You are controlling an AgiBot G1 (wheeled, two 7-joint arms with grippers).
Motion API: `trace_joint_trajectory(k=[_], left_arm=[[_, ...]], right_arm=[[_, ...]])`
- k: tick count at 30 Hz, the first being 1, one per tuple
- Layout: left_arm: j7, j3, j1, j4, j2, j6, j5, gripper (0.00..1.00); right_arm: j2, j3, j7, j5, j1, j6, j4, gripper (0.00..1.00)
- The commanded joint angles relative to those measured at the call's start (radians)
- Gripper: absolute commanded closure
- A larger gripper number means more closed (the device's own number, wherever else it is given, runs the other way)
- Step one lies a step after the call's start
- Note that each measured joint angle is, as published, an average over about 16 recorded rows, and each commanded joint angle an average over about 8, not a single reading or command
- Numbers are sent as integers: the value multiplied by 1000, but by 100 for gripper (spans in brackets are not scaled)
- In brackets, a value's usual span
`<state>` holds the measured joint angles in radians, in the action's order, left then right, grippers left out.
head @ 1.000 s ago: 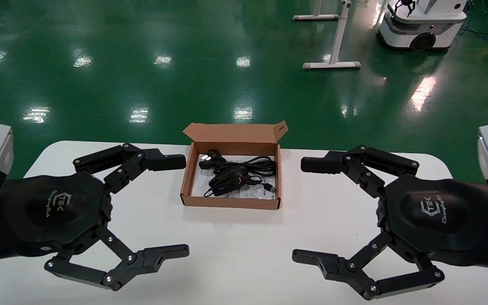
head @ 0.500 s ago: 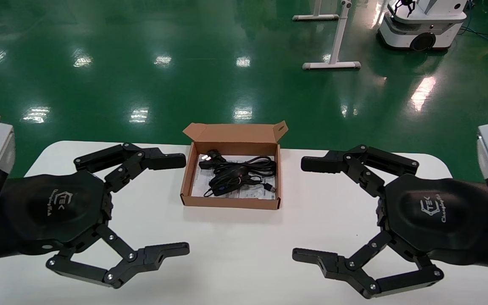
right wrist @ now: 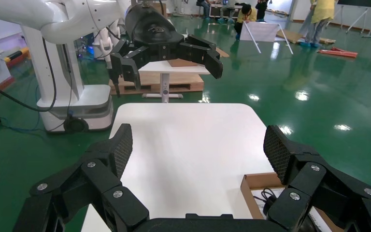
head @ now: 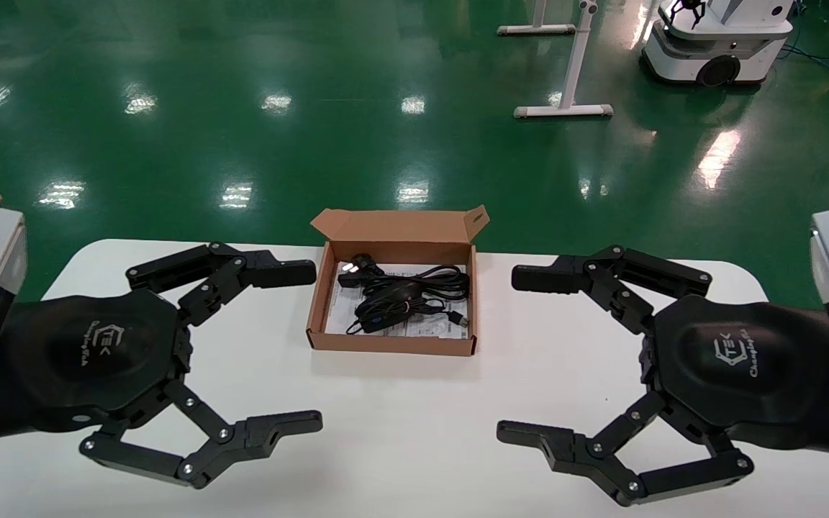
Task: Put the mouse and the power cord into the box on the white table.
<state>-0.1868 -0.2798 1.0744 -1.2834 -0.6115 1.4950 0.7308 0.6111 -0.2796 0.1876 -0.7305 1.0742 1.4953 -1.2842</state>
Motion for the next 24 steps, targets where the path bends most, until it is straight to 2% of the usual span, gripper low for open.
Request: trace_joint_trajectory(k=[1,24], left_arm=[[0,0,0,0,0,0,0,0],[0,0,1,1,0,0,0,0]], right_arm=[[0,0,0,0,0,0,0,0],[0,0,0,0,0,0,1,0]])
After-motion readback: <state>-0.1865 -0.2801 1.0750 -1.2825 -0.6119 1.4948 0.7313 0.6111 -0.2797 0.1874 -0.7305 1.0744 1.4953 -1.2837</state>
